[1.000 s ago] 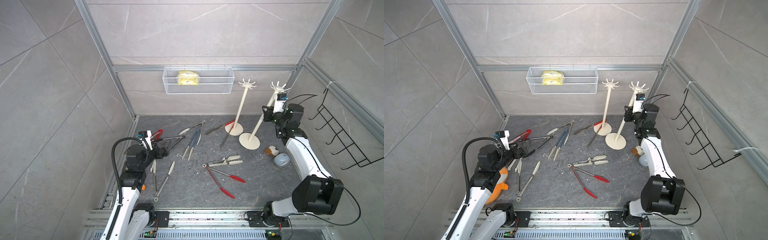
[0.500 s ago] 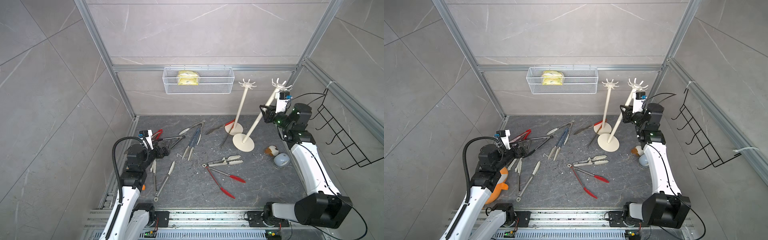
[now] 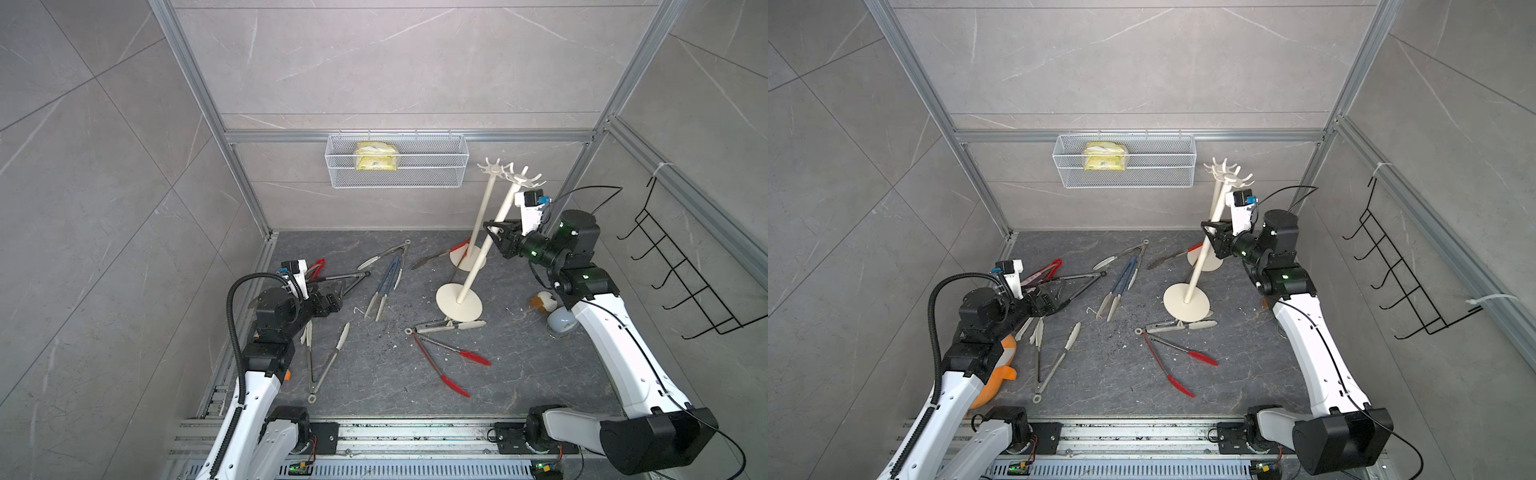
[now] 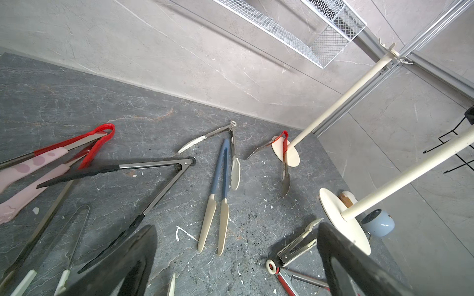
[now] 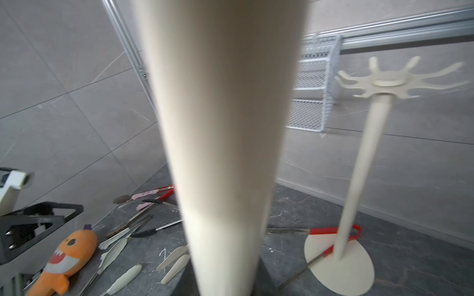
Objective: Hang food tongs on kitchen utensil racks
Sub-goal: Place the rack at the center of the board.
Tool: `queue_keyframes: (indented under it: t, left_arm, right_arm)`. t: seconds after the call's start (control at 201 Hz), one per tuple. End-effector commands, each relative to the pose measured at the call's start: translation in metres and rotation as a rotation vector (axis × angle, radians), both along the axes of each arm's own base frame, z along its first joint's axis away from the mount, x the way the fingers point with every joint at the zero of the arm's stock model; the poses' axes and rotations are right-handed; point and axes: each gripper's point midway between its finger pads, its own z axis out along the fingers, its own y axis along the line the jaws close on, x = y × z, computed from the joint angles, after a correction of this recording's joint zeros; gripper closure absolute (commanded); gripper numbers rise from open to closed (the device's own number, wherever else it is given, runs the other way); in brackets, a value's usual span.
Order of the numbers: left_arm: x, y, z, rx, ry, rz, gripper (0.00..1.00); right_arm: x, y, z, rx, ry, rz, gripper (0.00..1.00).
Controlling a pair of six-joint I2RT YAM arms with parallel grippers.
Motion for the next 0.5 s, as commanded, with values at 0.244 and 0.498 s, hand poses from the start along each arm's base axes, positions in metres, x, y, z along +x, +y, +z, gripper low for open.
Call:
queue_keyframes:
  t: [0.244, 0.498]
  left_arm:
    - [-0.004, 0.0, 0.013, -0.005, -0.065, 0.006, 0.0]
    - [-0.009, 0.002, 0.009, -0.003, -0.057, 0.014, 0.0]
  right_arm:
    - [-0.051, 0.09, 0.028, 0.036, -0.109, 0.158, 1.0]
    - [-0.079, 0.177, 0.001, 0.021, -0.163, 0.27, 1.0]
